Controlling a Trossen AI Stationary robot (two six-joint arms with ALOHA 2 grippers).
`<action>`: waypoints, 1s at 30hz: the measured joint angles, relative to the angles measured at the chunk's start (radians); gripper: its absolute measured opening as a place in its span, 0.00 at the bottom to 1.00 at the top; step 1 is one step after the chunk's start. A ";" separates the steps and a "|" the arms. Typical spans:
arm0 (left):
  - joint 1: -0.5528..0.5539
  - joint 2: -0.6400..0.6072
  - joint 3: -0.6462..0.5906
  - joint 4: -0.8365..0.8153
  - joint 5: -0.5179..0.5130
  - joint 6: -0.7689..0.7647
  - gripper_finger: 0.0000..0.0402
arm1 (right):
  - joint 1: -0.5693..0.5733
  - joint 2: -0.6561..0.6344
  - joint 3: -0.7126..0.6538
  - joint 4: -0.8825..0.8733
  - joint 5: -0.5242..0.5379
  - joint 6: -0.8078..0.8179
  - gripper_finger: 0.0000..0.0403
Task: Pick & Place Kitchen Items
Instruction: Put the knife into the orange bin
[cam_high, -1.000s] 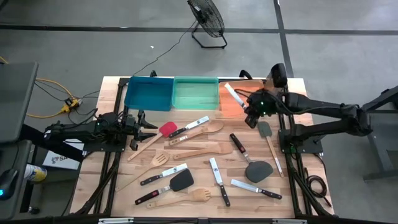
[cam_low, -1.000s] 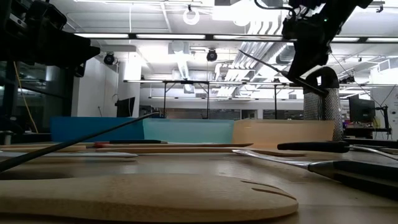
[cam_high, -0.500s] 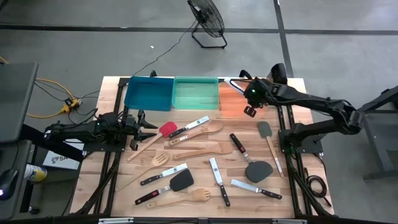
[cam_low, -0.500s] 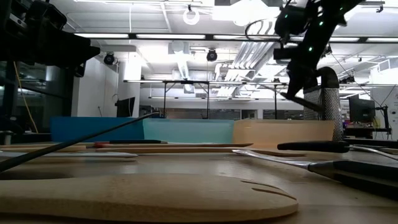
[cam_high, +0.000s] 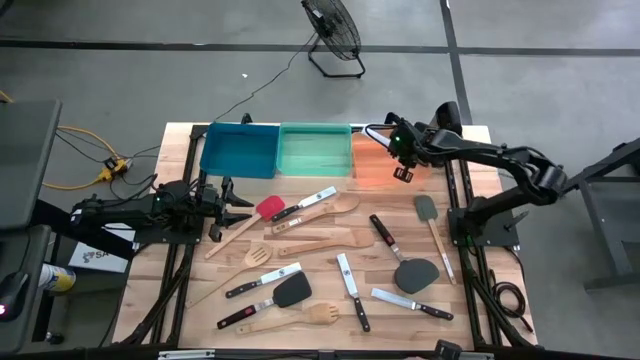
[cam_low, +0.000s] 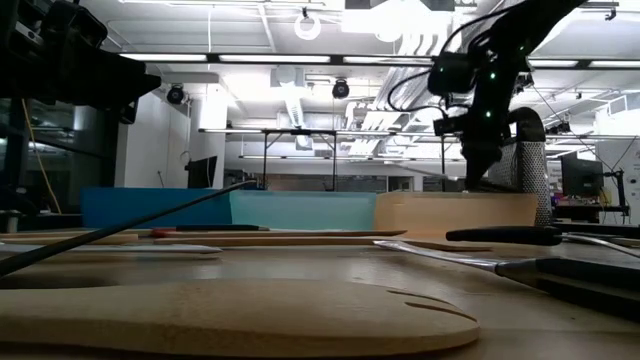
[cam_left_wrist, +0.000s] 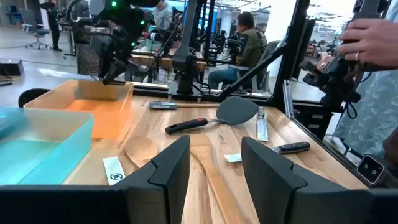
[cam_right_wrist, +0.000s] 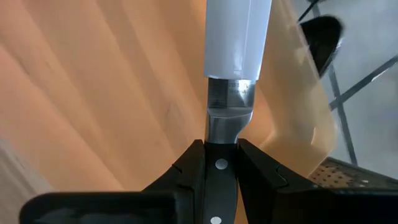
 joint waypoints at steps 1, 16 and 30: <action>0.000 0.000 0.000 0.000 0.000 0.000 0.36 | -0.002 0.010 0.000 0.000 -0.006 0.000 0.16; 0.000 0.000 0.000 0.000 0.000 0.000 0.36 | -0.021 0.133 0.000 0.052 -0.039 -0.052 0.17; 0.000 0.000 0.000 0.000 0.000 0.000 0.36 | -0.020 0.141 0.000 0.055 -0.063 -0.045 0.30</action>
